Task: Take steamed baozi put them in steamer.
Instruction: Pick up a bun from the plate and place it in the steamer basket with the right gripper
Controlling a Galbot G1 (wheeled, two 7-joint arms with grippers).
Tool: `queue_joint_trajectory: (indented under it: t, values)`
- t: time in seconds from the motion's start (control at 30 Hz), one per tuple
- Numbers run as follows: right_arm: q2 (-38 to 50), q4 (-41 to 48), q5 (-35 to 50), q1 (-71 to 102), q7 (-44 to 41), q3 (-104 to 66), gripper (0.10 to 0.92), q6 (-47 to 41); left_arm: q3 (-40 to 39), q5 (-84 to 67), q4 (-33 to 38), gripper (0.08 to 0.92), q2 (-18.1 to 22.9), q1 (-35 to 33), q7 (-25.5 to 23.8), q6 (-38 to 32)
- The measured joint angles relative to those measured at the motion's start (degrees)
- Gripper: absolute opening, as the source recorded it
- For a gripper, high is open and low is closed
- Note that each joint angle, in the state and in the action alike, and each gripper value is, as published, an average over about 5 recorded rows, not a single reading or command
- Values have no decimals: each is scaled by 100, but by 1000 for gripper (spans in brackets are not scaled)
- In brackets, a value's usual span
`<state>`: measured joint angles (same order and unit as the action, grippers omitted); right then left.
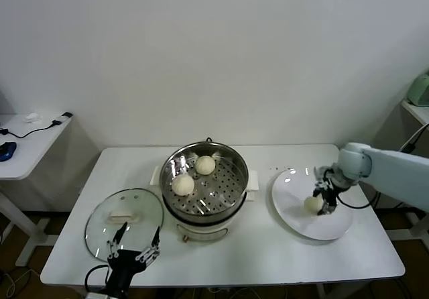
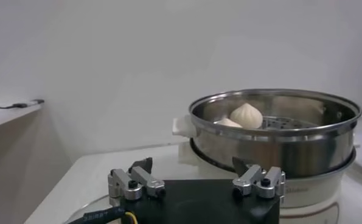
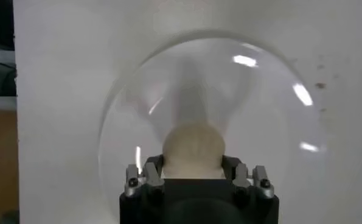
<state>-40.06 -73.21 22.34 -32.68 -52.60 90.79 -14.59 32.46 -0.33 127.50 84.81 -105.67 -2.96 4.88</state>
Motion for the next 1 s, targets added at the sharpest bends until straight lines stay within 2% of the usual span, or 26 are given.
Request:
queue_joint_trajectory:
  t: [0.23, 0.47, 0.73, 1.0]
  values:
    - [-786, -203, 487, -1444, -361, 274, 645, 546, -5, 12, 1, 823, -19, 24, -2, -3]
    - [-1794, -589, 637, -2084, -550, 171, 645, 1459, 4, -13, 1, 823, -26, 65, -15, 26]
    - [-2774, -784, 129, -1851, -648, 17, 645, 2703, 56, -57, 1, 823, -31, 20, -8, 31]
    - [-3288, -683, -624, -1218, -561, -71, 645, 3556, 62, -42, 1, 823, -16, -19, -5, 32]
